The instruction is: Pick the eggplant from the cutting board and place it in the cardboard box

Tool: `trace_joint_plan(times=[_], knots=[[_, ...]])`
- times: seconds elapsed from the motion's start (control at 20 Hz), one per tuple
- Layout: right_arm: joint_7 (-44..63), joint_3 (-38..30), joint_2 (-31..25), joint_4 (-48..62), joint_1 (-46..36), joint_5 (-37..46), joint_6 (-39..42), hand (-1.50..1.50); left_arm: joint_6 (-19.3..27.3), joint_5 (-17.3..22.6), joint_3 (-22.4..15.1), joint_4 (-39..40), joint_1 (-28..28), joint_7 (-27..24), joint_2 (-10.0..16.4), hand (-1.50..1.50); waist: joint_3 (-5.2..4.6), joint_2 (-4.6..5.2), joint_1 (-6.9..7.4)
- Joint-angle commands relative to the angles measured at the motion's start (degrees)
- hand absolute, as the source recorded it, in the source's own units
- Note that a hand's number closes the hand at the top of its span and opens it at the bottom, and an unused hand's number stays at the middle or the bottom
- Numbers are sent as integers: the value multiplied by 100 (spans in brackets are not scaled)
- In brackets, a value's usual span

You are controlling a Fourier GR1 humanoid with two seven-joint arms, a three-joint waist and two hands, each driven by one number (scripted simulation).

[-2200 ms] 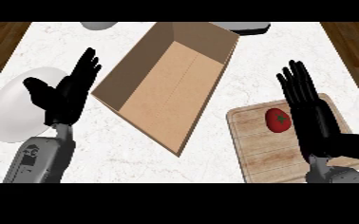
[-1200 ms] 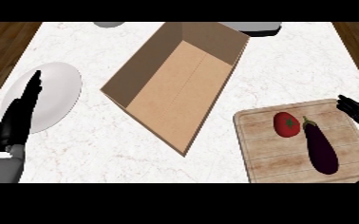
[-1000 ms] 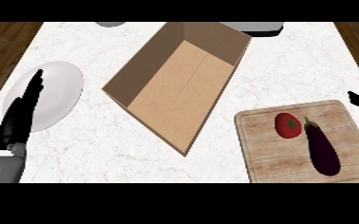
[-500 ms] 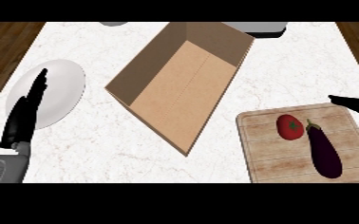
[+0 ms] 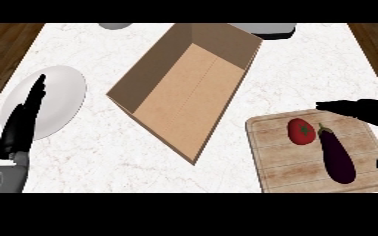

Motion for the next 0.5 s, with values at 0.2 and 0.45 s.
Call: trace_joint_plan(times=[0.2,0.45], knots=[[-419,-83,508,503,-202,675,52,-150,-251,-33,254,-254,134,130,78,0,-2,-25,-100],[-600,-118,321,448,-68,774,236,-150,36,-329,99,-282,-127,472,-232,0,-2,-23,-143]])
